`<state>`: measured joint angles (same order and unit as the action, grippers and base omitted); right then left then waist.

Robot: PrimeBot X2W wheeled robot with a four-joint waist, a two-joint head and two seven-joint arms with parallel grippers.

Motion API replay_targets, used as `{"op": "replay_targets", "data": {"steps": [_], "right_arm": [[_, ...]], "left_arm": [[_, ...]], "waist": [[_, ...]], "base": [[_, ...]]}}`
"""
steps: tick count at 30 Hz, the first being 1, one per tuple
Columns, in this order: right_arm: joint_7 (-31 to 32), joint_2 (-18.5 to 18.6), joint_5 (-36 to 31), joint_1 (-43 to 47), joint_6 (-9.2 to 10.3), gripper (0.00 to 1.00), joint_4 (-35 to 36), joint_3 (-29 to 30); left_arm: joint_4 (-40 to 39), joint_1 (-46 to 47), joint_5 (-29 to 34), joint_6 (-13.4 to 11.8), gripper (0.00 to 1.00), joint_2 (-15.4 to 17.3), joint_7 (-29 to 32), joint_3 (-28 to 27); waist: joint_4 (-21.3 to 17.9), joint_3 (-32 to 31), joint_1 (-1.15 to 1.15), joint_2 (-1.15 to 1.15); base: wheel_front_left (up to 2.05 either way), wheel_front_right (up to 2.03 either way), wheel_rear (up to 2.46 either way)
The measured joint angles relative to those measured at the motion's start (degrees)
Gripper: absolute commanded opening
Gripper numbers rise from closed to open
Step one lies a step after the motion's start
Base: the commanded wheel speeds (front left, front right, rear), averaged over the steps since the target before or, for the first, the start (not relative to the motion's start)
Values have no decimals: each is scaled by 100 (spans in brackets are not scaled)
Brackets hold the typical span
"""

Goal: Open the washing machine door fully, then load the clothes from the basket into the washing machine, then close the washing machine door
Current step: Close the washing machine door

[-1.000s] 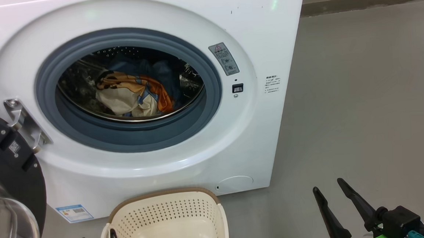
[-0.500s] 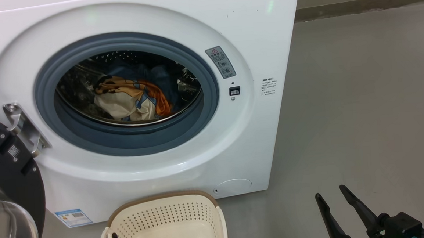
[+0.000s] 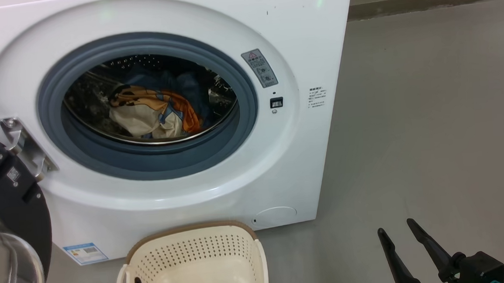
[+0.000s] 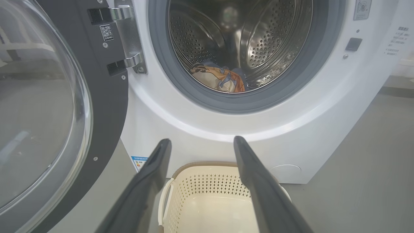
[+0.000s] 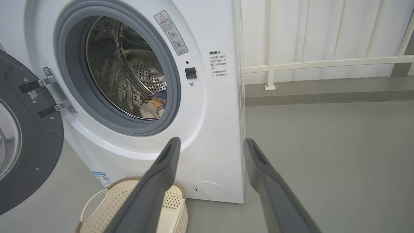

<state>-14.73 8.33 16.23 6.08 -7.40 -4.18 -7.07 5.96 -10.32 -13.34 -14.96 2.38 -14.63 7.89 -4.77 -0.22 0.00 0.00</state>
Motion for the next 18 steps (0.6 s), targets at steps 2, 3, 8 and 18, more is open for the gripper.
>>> {"op": "replay_targets", "data": {"steps": [2,3,8,18], "right_arm": [[0,0,0,0,0,100,2,1],[0,0,0,-1,0,100,3,2],[0,0,0,-2,0,100,2,8],[0,-14,0,-1,0,100,3,10]], "left_arm": [[1,1,0,0,100,0,0,10],[3,1,0,-2,100,1,0,16],[-4,1,1,-42,100,1,0,33],[1,1,3,-43,100,2,0,30]], "waist": [[0,9,0,0],[3,20,0,0],[4,33,0,0],[-10,50,0,0]], "base": [[-130,130,0],[-151,151,0],[-184,184,0],[-108,108,0]]}}
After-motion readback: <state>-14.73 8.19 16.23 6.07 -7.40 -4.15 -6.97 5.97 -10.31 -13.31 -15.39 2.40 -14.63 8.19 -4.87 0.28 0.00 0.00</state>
